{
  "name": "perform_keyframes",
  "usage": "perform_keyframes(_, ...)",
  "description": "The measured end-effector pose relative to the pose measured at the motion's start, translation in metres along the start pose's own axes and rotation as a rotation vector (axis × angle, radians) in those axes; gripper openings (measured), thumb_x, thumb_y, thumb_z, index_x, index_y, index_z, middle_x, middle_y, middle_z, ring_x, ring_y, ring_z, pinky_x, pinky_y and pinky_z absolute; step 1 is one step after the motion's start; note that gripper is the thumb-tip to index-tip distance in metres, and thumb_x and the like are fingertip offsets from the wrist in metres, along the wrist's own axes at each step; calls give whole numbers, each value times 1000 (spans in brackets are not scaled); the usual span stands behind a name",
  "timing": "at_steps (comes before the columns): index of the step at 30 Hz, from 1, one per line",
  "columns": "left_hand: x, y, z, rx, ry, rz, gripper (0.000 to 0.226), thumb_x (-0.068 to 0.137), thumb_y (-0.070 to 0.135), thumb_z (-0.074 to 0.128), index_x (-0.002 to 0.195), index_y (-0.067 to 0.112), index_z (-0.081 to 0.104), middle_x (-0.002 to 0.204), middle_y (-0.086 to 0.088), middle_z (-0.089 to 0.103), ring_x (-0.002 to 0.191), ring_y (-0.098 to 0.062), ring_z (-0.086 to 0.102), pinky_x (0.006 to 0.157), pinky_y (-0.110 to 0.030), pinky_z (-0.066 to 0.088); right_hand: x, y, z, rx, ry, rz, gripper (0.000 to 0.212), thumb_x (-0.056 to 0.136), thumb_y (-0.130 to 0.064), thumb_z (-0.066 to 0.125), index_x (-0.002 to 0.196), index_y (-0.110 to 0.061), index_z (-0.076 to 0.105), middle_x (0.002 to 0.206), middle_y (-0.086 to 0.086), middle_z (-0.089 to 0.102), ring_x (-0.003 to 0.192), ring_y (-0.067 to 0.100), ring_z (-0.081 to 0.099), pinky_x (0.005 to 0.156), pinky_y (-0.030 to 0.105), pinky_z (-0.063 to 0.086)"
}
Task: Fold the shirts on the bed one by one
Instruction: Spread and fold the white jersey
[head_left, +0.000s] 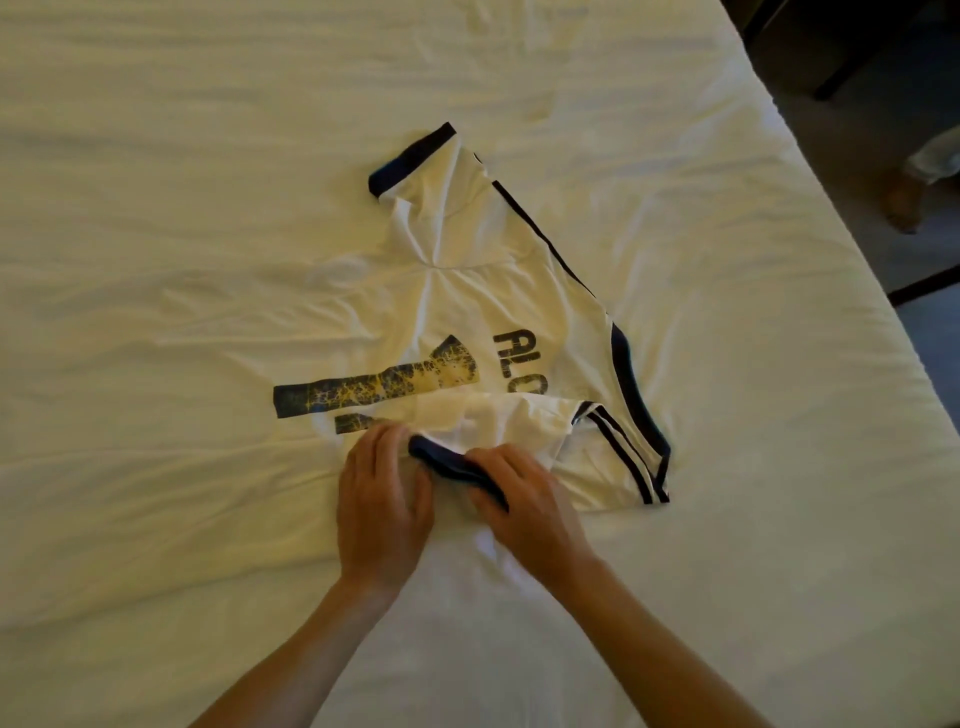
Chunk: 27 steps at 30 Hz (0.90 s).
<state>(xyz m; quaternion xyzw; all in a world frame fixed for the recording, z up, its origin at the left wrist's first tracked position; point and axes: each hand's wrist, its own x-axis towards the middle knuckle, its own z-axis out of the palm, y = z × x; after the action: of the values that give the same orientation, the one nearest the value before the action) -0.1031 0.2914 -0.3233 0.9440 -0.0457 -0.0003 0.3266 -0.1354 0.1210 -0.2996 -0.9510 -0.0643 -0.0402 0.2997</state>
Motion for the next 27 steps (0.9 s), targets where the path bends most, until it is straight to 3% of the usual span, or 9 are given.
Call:
perform_keyframes(3, -13, 34, -1, -294, -19, -566, 43, 87, 64, 45, 93, 23, 59, 85, 6, 64, 79, -18, 63, 64, -32, 46, -23, 1, 3, 262, 125, 117, 27, 98, -14, 56, 124, -7, 62, 119, 3, 63, 105, 13, 62, 87, 27, 54)
perform_keyframes(6, -5, 56, 7, -356, -202, -1026, 64, 86, 68, 54, 70, 7, 65, 63, -7, 67, 61, -26, 66, 63, -39, 56, -39, 16, 3, 106, 350, 310, 28, 95, -4, 50, 120, -3, 63, 118, 7, 60, 110, 21, 57, 91, 36, 51)
perform_keyframes(8, 6, 68, 13, -600, -210, -1274, 60, 81, 61, 69, 66, 3, 64, 58, -9, 64, 52, -25, 61, 61, -41, 60, -46, 30, 2, -75, 310, 468, 35, 97, -14, 42, 125, -4, 61, 131, 12, 56, 125, 30, 51, 105, 50, 42)
perform_keyframes(10, 15, 78, 19, -741, -198, -1403, 53, 73, 54, 81, 73, 4, 63, 62, -9, 60, 52, -23, 55, 55, -36, 56, -57, 43, 5, -206, 143, 568, 53, 100, -31, 31, 144, -7, 47, 155, 13, 37, 147, 30, 28, 121, 54, 14)
perform_keyframes(12, 19, 84, 25, -742, -174, -1401, 46, 71, 44, 85, 82, 5, 65, 73, -9, 63, 59, -23, 56, 56, -34, 55, -70, 50, 15, -302, -6, 577, 62, 102, -41, 19, 157, -14, 18, 166, 7, 8, 153, 21, 2, 122, 51, -4)
perform_keyframes(14, 22, 87, 30, -631, -152, -1316, 33, 77, 33, 82, 87, 6, 68, 88, -10, 69, 70, -25, 61, 66, -38, 58, -79, 52, 24, -364, -52, 579, 63, 102, -45, 13, 158, -17, 5, 166, 5, -4, 153, 20, -8, 121, 54, -7)
perform_keyframes(18, 17, 87, 26, -576, -100, -1053, 23, 89, 28, 70, 73, 14, 61, 82, -4, 67, 74, -21, 59, 68, -33, 45, -79, 54, 28, -386, -60, 601, 64, 103, -47, 11, 158, -14, 7, 166, 6, -4, 153, 22, -5, 121, 57, -2)
perform_keyframes(23, 5, 61, 9, -743, -9, -893, 9, 97, 28, 62, 93, 20, 65, 89, 5, 68, 79, -8, 65, 61, -21, 49, -82, 52, 27, -350, 16, 591, 69, 102, -48, 23, 158, -11, 7, 165, 15, -1, 153, 31, 0, 119, 61, 1)
perform_keyframes(27, 6, 33, 11, -522, 12, -878, 18, 100, 32, 58, 103, 15, 63, 97, -6, 65, 93, -29, 63, 81, -44, 53, -90, 50, 31, -363, 97, 600, 77, 98, -51, 31, 159, -14, 1, 165, 15, -1, 153, 32, -1, 117, 63, -5)
